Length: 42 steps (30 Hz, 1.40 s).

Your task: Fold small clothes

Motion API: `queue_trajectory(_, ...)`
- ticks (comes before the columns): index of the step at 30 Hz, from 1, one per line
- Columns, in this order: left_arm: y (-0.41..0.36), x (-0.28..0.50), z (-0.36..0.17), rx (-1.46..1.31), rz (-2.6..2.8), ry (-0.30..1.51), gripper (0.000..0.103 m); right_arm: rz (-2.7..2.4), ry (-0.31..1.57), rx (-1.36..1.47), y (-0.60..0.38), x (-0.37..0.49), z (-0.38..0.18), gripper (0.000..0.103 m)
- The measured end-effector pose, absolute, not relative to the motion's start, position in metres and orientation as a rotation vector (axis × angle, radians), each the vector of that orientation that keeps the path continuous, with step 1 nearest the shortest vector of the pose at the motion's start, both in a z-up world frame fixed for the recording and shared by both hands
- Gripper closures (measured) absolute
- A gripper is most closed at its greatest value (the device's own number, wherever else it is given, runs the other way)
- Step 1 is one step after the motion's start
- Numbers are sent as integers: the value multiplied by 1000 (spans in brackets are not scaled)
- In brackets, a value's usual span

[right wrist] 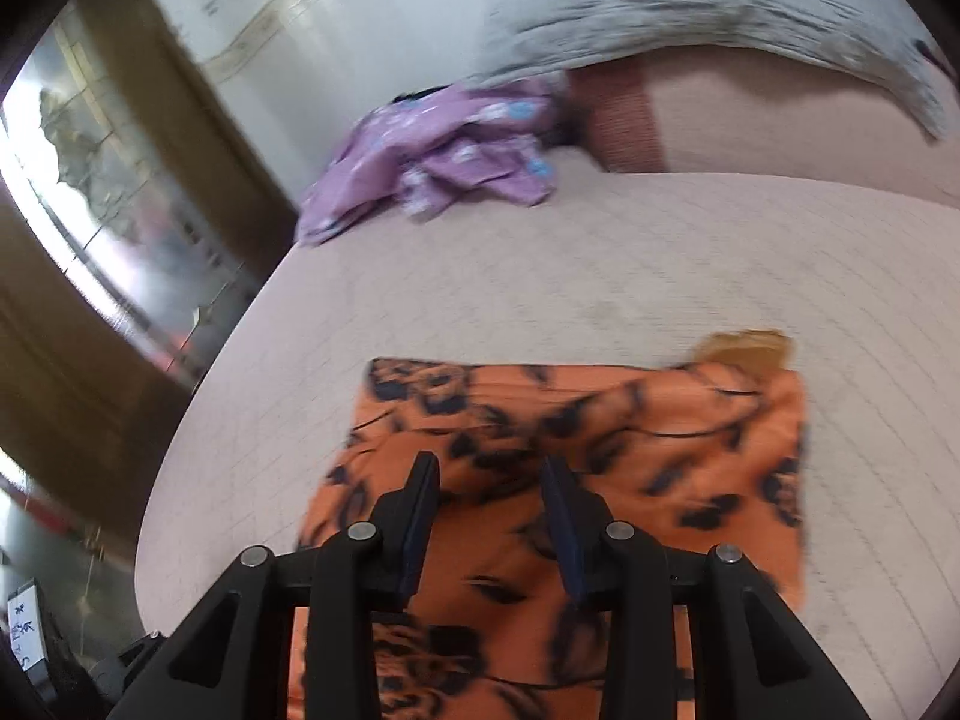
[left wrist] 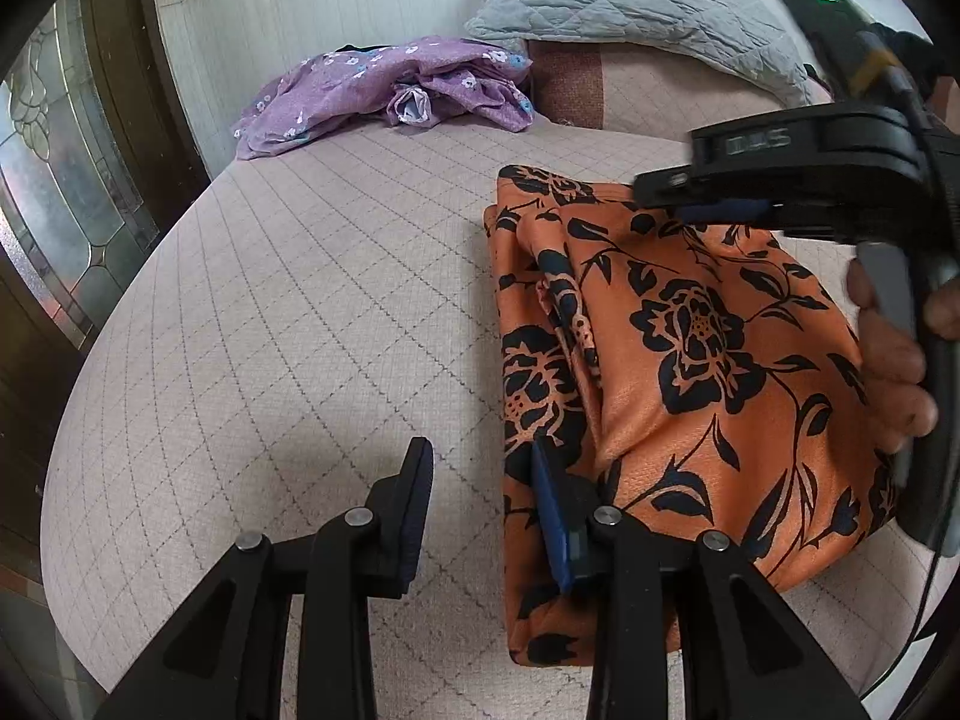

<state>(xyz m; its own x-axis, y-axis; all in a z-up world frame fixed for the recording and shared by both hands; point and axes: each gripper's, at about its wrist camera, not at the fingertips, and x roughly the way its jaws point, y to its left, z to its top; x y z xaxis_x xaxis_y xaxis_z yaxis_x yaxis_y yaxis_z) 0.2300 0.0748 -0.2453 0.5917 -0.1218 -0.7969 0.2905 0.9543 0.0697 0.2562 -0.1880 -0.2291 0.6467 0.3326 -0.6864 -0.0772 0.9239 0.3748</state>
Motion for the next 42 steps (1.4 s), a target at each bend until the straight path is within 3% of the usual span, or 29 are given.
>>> queue_trajectory(6,75,233,-248,201,-231,914,66,216,962,406,-179,286,-268,64)
queue_trajectory(12,73,237,-249,200,-231,921,65,195,971,347,-172,292,-260,64)
queue_trajectory(17,78,239,-249,185,-220,923,56,215,917,397,-192,258,-242,64)
queue_trajectory(24,87,240,-231,90,-220,877,55,135,830,305,-228,199,-221,64)
queue_trajectory(34,68,251,-247,118,-232,942,51,90,882,248,-238,155,-252,64)
queue_trajectory(42,69,251,-248,118,-224,933,50,93,946,320,-246,160,-245,64)
